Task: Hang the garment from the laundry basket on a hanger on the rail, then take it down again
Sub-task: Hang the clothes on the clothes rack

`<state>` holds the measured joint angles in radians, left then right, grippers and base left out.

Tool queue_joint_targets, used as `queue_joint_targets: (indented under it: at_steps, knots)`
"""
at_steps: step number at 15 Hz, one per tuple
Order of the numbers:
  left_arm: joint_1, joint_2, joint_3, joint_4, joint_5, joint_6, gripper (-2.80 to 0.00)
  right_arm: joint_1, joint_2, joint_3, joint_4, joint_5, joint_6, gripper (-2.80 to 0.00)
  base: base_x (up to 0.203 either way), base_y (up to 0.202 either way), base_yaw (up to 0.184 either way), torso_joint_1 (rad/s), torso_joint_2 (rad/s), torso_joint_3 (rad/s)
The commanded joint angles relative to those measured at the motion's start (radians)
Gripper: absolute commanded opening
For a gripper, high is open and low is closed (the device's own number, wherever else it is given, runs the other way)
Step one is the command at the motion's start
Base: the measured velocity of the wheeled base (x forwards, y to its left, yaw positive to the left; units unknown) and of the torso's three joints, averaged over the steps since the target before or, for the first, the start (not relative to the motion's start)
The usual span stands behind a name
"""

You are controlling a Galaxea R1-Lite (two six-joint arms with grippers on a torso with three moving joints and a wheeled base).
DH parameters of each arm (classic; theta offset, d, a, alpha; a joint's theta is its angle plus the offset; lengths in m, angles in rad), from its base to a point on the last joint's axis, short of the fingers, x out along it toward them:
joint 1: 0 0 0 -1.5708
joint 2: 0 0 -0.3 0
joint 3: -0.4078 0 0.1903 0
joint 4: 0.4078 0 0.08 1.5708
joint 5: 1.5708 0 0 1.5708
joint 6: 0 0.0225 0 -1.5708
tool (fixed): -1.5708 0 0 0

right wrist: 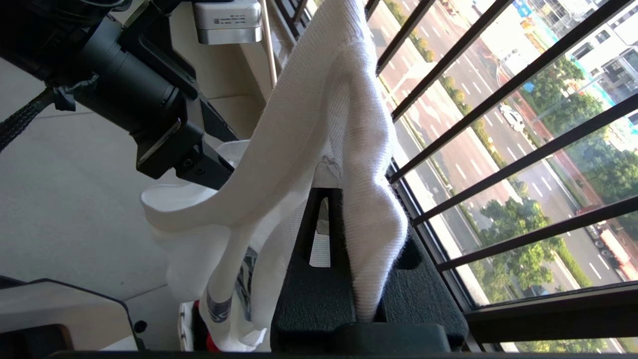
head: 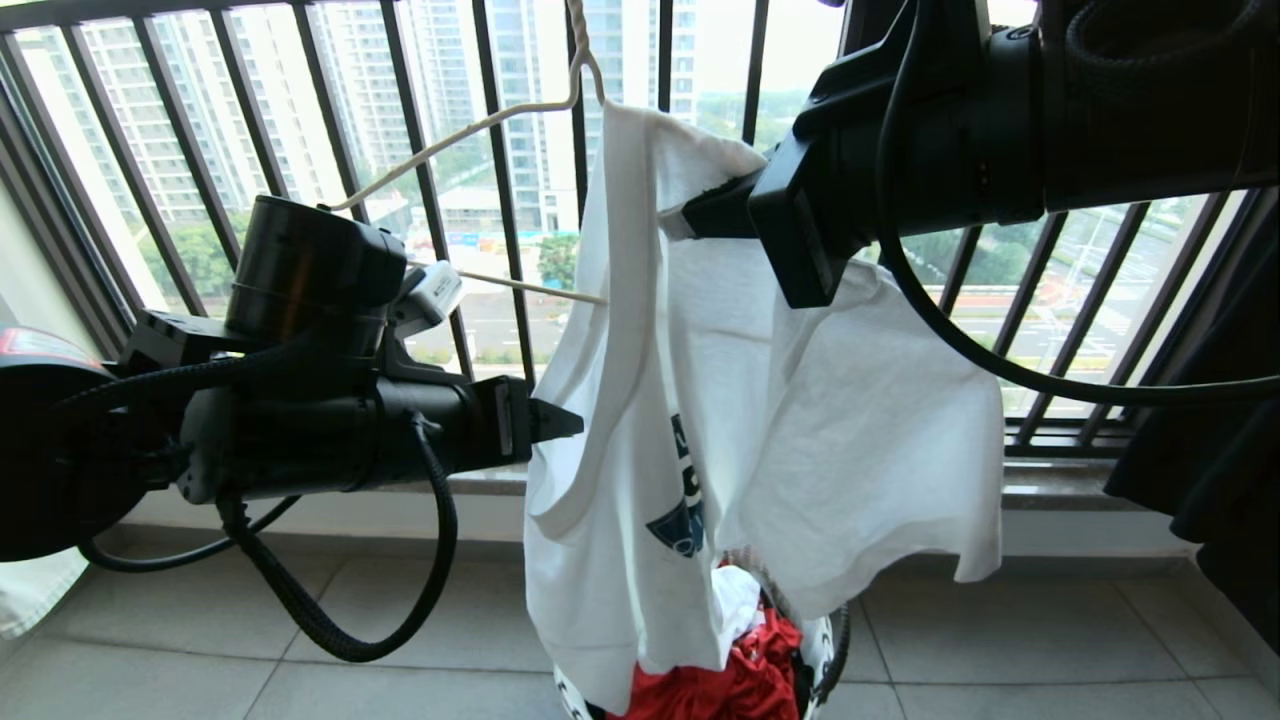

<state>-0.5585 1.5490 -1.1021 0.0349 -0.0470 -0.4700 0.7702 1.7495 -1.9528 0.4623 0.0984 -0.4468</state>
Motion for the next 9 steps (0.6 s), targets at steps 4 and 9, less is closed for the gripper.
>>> queue_joint_targets:
  at_steps: [4, 9]
  knots:
    - [0.0, 0.019, 0.004, 0.0, 0.038, 0.002, -2.8, -0.006, -0.011, 0.0, 0.002, -0.002, -0.003, -2.8, 0.0, 0.0, 0.0, 0.0, 0.0, 0.0]
    - [0.035, 0.017, 0.001, 0.0, 0.038, 0.029, -2.8, -0.046, -0.015, 0.002, 0.005, -0.002, -0.004, -2.8, 0.0, 0.0, 0.0, 0.0, 0.0, 0.0]
